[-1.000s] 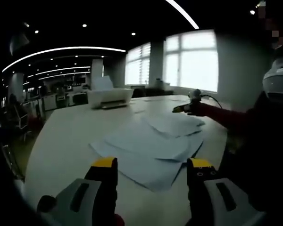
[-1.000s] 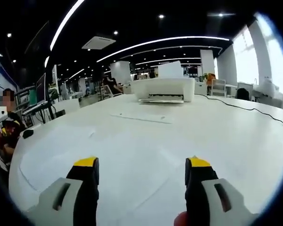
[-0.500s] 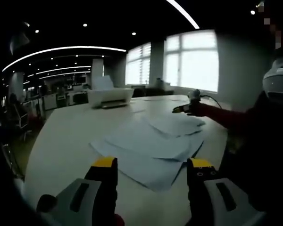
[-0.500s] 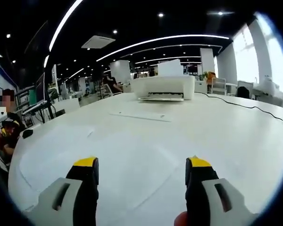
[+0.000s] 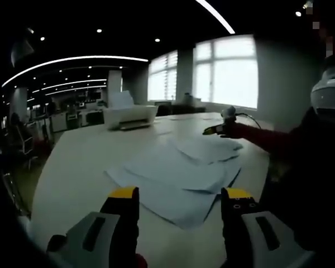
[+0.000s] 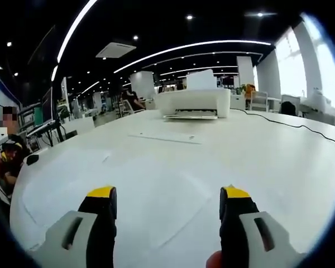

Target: Organize the stack of printing papers by aligning and flattening the scattered papers on the table

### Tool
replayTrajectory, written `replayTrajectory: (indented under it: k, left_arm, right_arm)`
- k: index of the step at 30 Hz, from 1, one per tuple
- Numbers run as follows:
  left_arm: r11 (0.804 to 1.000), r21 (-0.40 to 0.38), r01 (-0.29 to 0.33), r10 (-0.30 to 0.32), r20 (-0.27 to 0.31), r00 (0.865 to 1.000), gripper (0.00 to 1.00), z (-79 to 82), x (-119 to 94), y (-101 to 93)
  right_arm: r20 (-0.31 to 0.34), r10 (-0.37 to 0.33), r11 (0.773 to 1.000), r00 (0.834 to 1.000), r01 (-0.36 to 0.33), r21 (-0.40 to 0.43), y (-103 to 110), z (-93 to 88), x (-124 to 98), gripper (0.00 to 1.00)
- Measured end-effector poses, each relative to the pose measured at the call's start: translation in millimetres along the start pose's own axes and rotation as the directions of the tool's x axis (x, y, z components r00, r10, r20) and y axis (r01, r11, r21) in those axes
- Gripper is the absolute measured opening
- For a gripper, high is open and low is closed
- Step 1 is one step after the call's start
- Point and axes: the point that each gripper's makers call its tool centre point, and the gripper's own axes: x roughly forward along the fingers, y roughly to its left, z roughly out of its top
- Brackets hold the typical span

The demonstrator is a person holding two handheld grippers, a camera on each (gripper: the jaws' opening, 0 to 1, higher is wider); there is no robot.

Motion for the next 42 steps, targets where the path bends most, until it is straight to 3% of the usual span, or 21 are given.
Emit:
replayTrajectory:
  k: [8,27,42]
  left_arm:
    - [1.000,-0.010,0.006,-0.006,-0.009,1.000,0.62,-6.7,4.2,1.9]
    - [1.000,-0.005,-0.007,0.007,-0.004,1.000,0.62,-4.4,-1.2,1.6]
    - [1.000,-0.014,-0.006,0.005,-0.013,1.000,0.62,-9.5,0.2,2.0]
  right_arm:
    - [-0.003,-0.004,1.000,1.000,0.004,0.004,-4.9,-5.2,2.6,0.70]
    - [-0.009,-0.019,1.000,1.000,0.019,0.000,-20.4,-13.2,10.8,0.73]
    - [-0.018,-0.027,1.000,0.999,0.027,-0.010,-16.7,-16.9,15.3,0.73]
